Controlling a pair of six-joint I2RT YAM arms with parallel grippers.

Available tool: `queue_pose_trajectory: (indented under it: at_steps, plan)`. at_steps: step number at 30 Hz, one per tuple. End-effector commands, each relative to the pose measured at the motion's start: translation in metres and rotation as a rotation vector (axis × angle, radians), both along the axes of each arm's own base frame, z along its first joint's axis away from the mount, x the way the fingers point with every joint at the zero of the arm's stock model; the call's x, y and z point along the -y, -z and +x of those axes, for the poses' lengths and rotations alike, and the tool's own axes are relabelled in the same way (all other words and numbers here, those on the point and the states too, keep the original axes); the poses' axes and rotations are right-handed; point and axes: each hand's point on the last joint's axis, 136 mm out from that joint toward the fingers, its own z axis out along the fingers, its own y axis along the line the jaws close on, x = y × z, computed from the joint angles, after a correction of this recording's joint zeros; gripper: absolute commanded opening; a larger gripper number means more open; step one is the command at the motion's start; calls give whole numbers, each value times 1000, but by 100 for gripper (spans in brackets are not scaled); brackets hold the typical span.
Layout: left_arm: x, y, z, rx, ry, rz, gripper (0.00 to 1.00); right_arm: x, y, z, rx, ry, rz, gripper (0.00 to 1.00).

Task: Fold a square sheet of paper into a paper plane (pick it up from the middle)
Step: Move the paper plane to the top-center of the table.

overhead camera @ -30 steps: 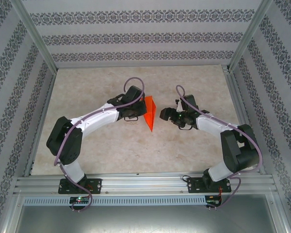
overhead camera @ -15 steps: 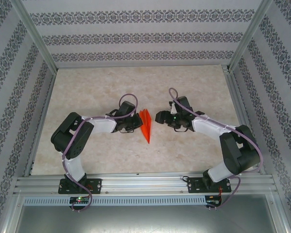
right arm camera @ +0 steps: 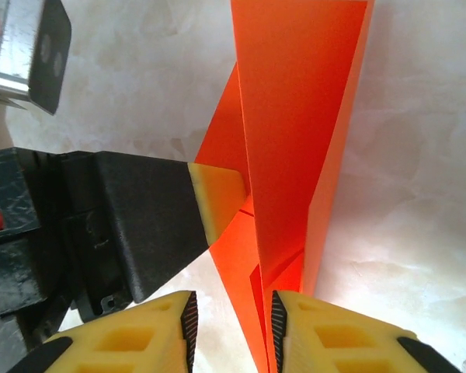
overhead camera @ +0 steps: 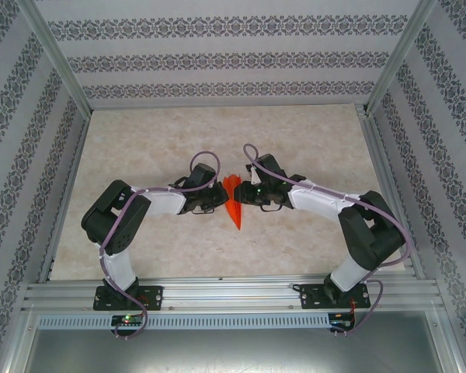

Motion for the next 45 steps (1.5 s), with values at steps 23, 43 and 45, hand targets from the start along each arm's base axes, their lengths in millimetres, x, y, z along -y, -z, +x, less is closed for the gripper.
queue_pose_trajectory:
  at_steps: [23, 43, 45]
  plan:
    - [5, -20, 10, 41, -4, -60, 10, -10, 38, -9, -109, -56, -81, 40]
    - [-44, -56, 18, 74, -93, 21, 47, 8, 46, -7, -108, -14, -262, 10]
    - [-62, -60, 18, 76, -128, 72, 55, 11, 44, -6, -97, -8, -296, 10]
